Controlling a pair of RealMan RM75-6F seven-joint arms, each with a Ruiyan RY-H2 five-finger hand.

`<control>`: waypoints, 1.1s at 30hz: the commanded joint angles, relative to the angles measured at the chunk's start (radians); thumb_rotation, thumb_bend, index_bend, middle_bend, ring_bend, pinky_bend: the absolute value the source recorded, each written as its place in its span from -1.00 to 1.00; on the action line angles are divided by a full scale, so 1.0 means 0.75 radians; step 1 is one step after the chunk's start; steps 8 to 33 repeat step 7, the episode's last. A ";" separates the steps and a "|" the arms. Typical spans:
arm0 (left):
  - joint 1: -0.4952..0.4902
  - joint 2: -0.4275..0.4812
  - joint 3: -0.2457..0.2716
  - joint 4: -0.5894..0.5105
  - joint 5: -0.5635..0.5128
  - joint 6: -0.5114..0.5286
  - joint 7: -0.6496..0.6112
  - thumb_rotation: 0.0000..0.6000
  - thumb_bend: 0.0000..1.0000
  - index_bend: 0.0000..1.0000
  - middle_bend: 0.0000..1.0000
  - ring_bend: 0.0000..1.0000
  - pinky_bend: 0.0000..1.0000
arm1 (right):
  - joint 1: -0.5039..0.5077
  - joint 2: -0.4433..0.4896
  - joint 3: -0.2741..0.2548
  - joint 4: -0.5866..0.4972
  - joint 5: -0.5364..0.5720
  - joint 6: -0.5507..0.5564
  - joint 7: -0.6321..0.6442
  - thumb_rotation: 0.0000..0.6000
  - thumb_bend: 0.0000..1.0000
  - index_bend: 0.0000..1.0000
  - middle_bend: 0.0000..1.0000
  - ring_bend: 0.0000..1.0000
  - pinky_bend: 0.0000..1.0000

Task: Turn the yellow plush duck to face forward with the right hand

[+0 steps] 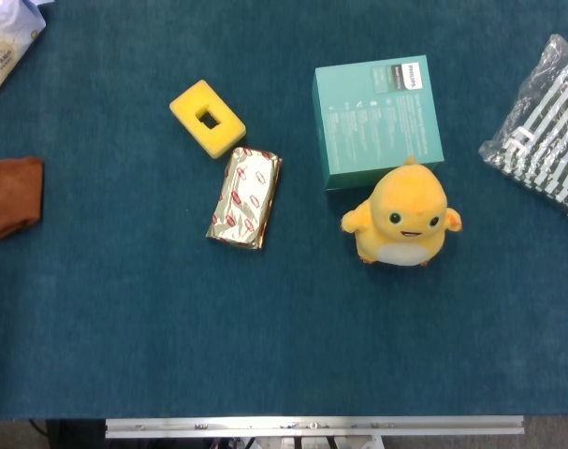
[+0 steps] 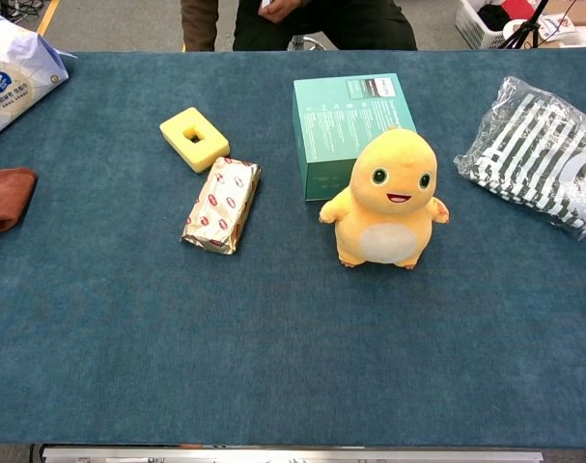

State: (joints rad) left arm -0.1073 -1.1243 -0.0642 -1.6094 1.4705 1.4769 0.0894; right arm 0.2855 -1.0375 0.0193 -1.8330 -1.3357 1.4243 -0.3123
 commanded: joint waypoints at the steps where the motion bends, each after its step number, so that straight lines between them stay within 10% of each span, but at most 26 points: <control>1: -0.004 -0.005 -0.002 0.002 0.003 0.000 -0.002 1.00 -0.24 -0.10 -0.06 -0.25 -0.23 | -0.054 -0.021 0.001 0.021 0.008 0.054 0.014 1.00 -1.00 -1.00 -0.74 -0.97 -0.85; 33: -0.013 -0.011 -0.001 0.005 0.004 -0.013 0.003 1.00 -0.24 -0.10 -0.06 -0.25 -0.23 | -0.087 -0.026 0.004 0.027 -0.008 0.062 0.029 1.00 -1.00 -1.00 -0.74 -0.97 -0.85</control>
